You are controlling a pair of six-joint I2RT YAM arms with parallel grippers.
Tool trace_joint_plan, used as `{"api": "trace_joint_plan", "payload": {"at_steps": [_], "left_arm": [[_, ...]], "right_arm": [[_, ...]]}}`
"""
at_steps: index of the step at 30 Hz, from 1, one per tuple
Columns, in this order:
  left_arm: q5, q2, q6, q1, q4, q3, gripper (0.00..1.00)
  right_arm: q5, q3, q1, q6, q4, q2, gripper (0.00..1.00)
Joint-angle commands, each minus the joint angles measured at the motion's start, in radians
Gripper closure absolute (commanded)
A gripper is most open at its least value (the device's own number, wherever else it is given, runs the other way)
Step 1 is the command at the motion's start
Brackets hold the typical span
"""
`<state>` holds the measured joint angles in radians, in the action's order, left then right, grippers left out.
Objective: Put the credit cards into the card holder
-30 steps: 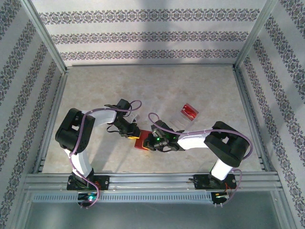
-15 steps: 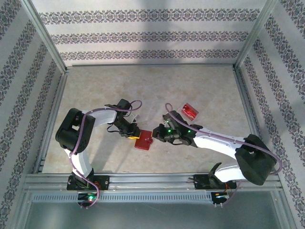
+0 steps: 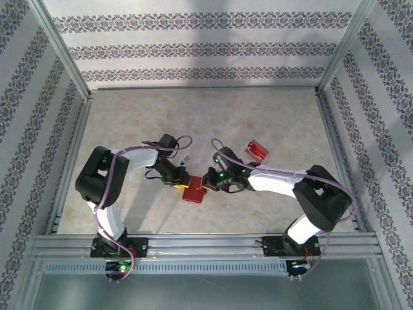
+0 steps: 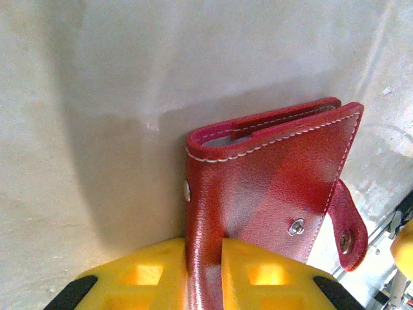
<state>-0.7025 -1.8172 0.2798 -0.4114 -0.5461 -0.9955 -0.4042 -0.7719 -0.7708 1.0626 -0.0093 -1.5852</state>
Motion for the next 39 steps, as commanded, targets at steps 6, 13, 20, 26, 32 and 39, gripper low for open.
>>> {"api": "trace_joint_plan", "payload": {"at_steps": [6,13,20,26,32,39], "left_arm": [[0.033,-0.03,-0.016,-0.036,-0.02,0.002,0.8],[0.027,-0.031,-0.013,-0.038,-0.016,0.004,0.8],[0.026,-0.033,-0.014,-0.044,-0.016,0.002,0.8],[0.018,-0.041,-0.01,-0.053,-0.014,-0.001,0.8],[0.031,-0.046,-0.01,-0.063,-0.02,-0.004,0.81],[0.035,-0.046,-0.017,-0.069,-0.025,-0.006,0.81]], "right_arm": [[-0.037,-0.017,-0.026,0.009,0.083,-0.068,0.95],[-0.032,0.0,-0.033,0.025,0.121,-0.093,0.95],[-0.028,0.008,-0.027,0.033,0.151,-0.111,0.95],[-0.037,0.009,-0.024,0.033,0.172,-0.143,0.96],[-0.037,0.031,-0.021,0.041,0.201,-0.168,0.97],[-0.039,0.071,-0.024,0.06,0.213,-0.195,0.97]]}}
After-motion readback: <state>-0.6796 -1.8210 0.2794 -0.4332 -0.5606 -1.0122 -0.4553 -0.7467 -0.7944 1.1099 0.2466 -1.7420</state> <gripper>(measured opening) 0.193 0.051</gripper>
